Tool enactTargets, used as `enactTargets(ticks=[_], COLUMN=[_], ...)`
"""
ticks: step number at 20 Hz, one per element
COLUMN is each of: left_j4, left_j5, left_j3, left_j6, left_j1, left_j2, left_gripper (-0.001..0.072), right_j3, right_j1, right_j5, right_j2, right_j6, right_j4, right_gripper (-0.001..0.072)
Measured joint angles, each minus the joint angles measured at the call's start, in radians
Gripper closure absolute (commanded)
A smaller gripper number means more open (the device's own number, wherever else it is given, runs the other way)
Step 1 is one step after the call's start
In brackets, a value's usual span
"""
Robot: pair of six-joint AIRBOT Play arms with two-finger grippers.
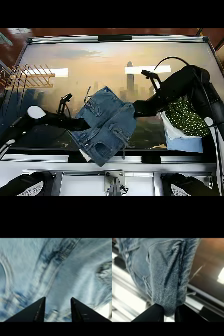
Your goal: Fold the shirts.
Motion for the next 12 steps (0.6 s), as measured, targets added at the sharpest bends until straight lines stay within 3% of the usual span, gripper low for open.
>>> enactTargets(ticks=[5,10,11,12], left_j4=[-0.026,-0.032,-0.032,-0.033], left_j5=[0.105,0.153,0.157,0.164], left_j3=[0.083,0.141,0.146,0.150], left_j6=[0.024,0.028,0.029,0.030], left_j1=[-0.045,-0.055,-0.057,-0.057], left_j2=[-0.098,-0.118,-0.119,-0.121], left_gripper=[0.0326,0.0326,0.0325,0.0326], right_j3=[0.014,0.016,0.016,0.016], right_j1=[-0.083,-0.141,-0.145,-0.148], right_j5=[0.063,0.367,0.418,0.459], right_j2=[-0.038,-0.101,-0.120,-0.142], right_j6=[0.006,0.079,0.090,0.100], right_j4=[-0.206,-0.247,-0.224,-0.197], right_gripper=[0.0620,0.0619,0.0563,0.0299])
